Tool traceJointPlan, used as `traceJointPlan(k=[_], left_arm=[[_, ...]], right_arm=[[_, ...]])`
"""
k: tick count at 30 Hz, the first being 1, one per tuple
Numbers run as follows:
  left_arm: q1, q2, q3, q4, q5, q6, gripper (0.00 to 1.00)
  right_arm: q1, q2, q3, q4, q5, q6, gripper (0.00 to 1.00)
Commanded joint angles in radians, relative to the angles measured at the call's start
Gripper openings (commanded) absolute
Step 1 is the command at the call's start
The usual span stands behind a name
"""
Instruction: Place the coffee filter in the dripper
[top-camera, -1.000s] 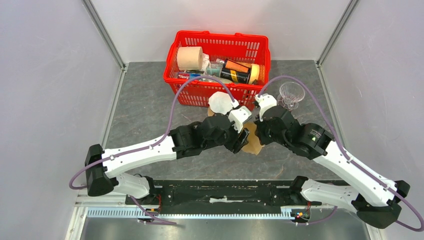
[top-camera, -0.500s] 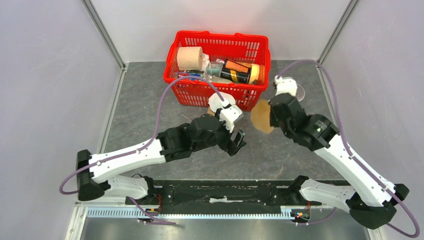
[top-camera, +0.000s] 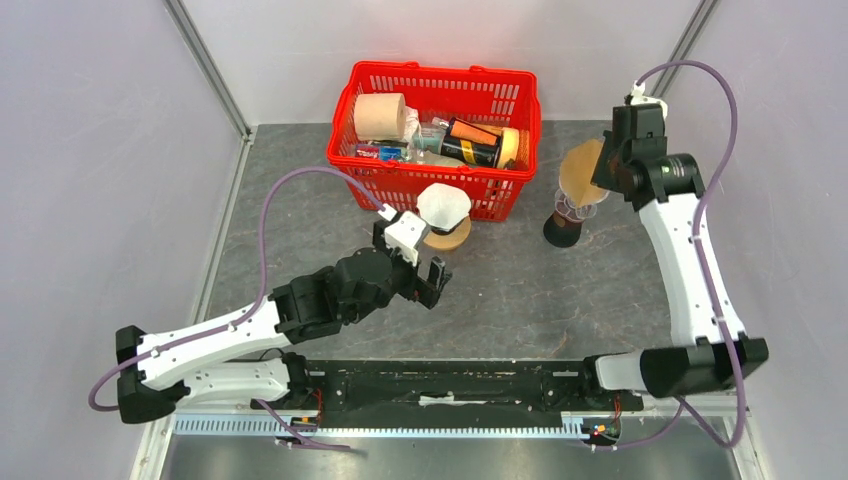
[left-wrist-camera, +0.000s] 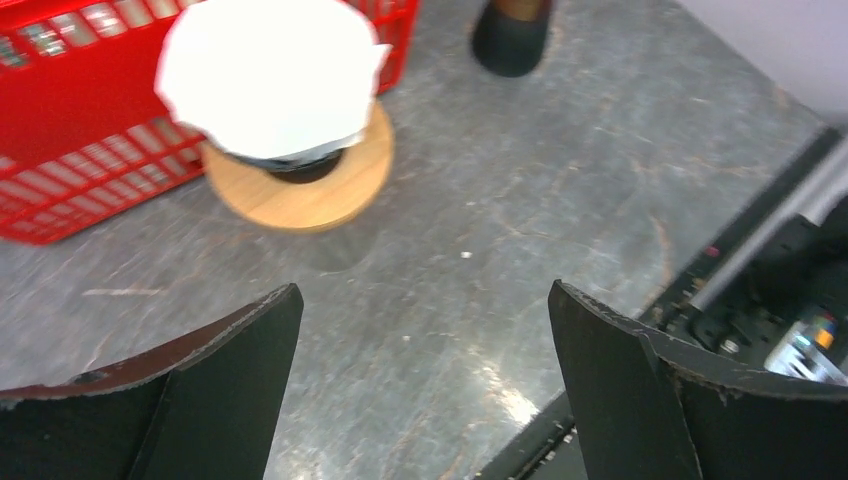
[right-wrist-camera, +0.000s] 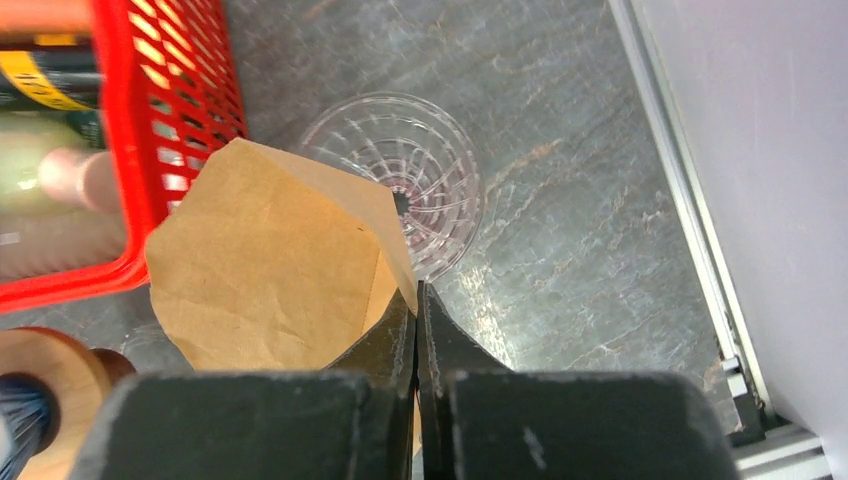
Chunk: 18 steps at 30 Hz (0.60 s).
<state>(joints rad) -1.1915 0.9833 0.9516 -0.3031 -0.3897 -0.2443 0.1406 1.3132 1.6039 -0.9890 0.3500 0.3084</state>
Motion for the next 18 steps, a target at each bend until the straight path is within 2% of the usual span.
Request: traceJointPlan(k=[1,4,11,18], left_arm=[[0.027,-0.035,-0.026,-0.012,-0.217,-0.063,1.00],[0.081,-0.043,-0.048,-0.018,-0.214,-0.088,1.00],[0.278,-0.059,-0.096,-0.019,-0.075,-0.174,1.00],[0.371,-0.084,-0.124,-0.036,-0.037,-0.198,1.00]], right_arm=[[-0.098,0.091,0.074,-0.041,-0.178,-0.036,0.00],[-0.134,0.140,0.098,-0.047,-0.218,-0.035,0.00],[-0.203,0.215,0.117,-0.052,-0.288,-0.030,0.03],[-0.221,0.265,0.118,-0.059,-0.342,-0.033,0.07]])
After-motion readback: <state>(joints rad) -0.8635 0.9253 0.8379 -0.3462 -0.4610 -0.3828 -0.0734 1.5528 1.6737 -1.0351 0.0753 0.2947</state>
